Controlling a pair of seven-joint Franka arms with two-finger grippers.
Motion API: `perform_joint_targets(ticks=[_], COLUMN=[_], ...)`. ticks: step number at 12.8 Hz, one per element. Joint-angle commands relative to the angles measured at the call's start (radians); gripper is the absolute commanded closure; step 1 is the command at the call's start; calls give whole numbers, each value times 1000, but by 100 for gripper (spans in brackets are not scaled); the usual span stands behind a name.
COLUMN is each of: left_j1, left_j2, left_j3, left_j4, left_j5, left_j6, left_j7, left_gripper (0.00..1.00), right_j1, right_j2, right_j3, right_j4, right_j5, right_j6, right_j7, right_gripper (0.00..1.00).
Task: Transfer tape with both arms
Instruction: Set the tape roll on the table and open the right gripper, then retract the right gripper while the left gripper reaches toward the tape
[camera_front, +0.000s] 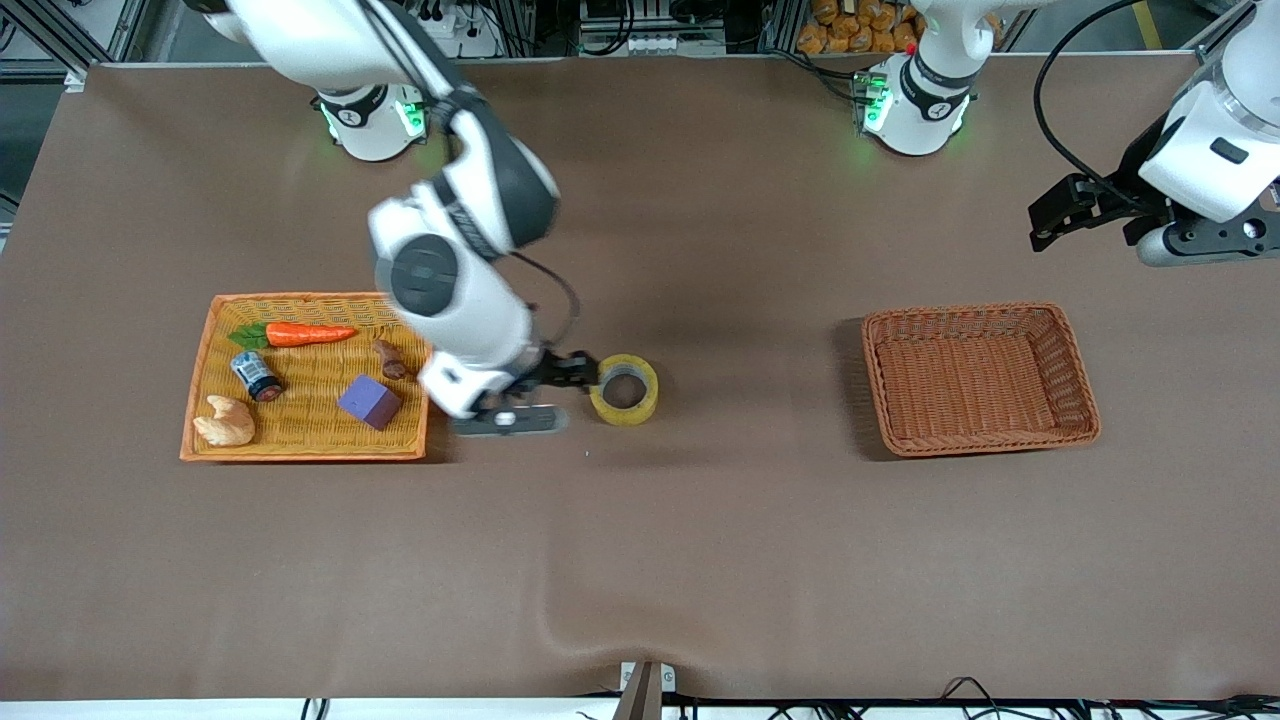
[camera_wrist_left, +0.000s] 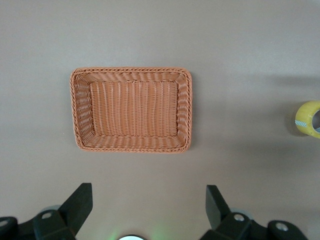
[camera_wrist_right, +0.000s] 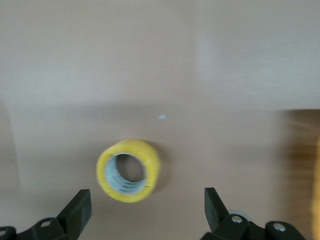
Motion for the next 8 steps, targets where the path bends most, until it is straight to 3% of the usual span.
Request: perform_joint_targets(ticks=[1, 3, 4, 6, 8], left_j1=[10, 7, 5, 4, -1], left_j2=[-9, -8, -6, -2, 8], left_j3=[-2, -1, -4, -5, -5], left_j4=[2, 3, 5, 6, 8], left_j5=[-10, -10, -9, -9, -9], left_j6=[-14, -14, -14, -14, -12], left_j7=[24, 22, 15, 11, 8], left_gripper=[0, 0, 0, 0, 0], right_j1=[-107, -182, -208, -274, -332], right_j2=[-208, -336, -382, -471, -508], right_j3=[21, 21, 20, 18, 14], right_j4=[-261, -363, -363, -357, -324], right_j5=[-19, -21, -37, -189, -225], right_j6=[17, -27, -105, -206, -281], right_j7=[-75, -99, -124, -177, -242], right_gripper=[0, 0, 0, 0, 0])
